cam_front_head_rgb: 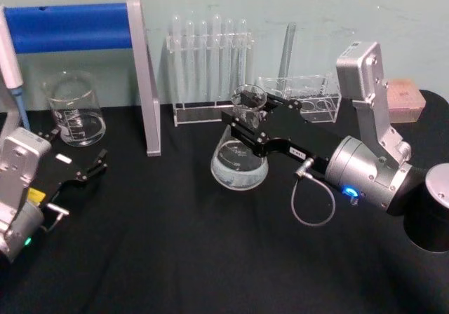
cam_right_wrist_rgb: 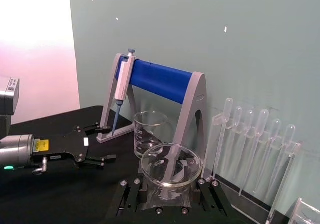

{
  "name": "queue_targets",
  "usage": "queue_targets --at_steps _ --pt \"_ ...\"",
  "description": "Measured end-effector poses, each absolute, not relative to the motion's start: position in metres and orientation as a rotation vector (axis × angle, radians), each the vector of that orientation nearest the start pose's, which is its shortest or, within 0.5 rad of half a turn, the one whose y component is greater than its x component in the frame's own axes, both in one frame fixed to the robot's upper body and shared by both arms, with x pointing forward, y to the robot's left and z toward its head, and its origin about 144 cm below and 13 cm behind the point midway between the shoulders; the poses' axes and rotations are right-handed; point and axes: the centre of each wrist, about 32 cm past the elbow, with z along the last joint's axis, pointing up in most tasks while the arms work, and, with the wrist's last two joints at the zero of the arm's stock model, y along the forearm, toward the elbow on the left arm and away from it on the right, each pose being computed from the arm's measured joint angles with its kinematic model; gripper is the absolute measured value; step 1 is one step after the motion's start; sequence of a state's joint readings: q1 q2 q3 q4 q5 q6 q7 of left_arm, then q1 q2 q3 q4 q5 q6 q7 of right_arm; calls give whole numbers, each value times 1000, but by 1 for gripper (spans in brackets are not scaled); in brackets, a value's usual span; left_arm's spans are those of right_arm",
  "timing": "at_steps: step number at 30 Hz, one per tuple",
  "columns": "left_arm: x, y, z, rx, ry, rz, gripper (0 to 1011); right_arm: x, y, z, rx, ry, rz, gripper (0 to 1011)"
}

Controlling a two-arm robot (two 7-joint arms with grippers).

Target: Grasp the erlenmeyer flask with one hand, shake it three times, then place it back.

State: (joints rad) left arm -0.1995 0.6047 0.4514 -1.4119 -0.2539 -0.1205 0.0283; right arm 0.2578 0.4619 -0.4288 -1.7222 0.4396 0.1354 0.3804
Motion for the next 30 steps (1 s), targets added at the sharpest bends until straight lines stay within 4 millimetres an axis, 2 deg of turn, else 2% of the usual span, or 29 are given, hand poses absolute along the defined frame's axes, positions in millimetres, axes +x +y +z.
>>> queue_targets --at_steps 21,30 --pt "489 310 1140 304 -285 1248 1001 490 -212 1236 -34 -82 -748 449" --pt "489 310 1140 304 -285 1248 1001 486 -200 1233 -36 -68 -651 450"
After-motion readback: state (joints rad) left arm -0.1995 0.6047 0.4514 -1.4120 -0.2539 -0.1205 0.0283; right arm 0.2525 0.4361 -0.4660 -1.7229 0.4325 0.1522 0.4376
